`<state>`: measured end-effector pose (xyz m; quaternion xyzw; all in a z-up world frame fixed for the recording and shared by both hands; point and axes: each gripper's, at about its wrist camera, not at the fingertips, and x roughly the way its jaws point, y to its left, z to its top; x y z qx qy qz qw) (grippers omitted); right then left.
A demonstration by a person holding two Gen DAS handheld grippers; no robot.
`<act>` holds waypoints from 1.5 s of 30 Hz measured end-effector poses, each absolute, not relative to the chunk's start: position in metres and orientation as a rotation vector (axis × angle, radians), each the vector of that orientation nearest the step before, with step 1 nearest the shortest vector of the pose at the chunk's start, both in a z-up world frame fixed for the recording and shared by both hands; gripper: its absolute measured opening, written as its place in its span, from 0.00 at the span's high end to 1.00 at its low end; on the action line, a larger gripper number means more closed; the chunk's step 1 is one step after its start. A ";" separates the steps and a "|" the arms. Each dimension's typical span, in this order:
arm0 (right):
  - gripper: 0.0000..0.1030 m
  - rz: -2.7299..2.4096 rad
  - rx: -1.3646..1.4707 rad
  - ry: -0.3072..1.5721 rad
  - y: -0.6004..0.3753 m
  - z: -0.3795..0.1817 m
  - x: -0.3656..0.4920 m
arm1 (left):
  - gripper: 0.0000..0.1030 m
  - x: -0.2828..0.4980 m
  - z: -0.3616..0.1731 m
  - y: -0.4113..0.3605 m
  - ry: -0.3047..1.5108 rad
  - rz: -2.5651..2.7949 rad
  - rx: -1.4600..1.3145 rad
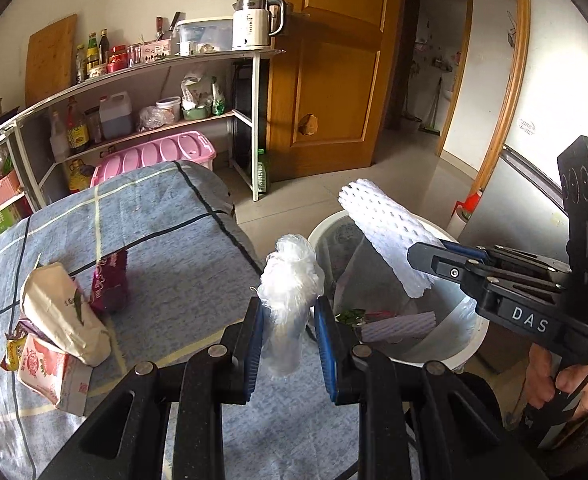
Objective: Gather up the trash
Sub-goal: 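Carry the plastic bag and foam net over the white bin with both tools, then open both tools to drop the bag and foam net into the bin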
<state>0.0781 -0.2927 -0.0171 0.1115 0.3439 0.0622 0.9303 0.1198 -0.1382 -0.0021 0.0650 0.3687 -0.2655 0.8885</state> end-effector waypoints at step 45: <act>0.62 -0.098 0.202 0.831 -0.350 -0.053 0.063 | 0.55 0.135 -0.020 -0.204 0.819 -0.588 0.164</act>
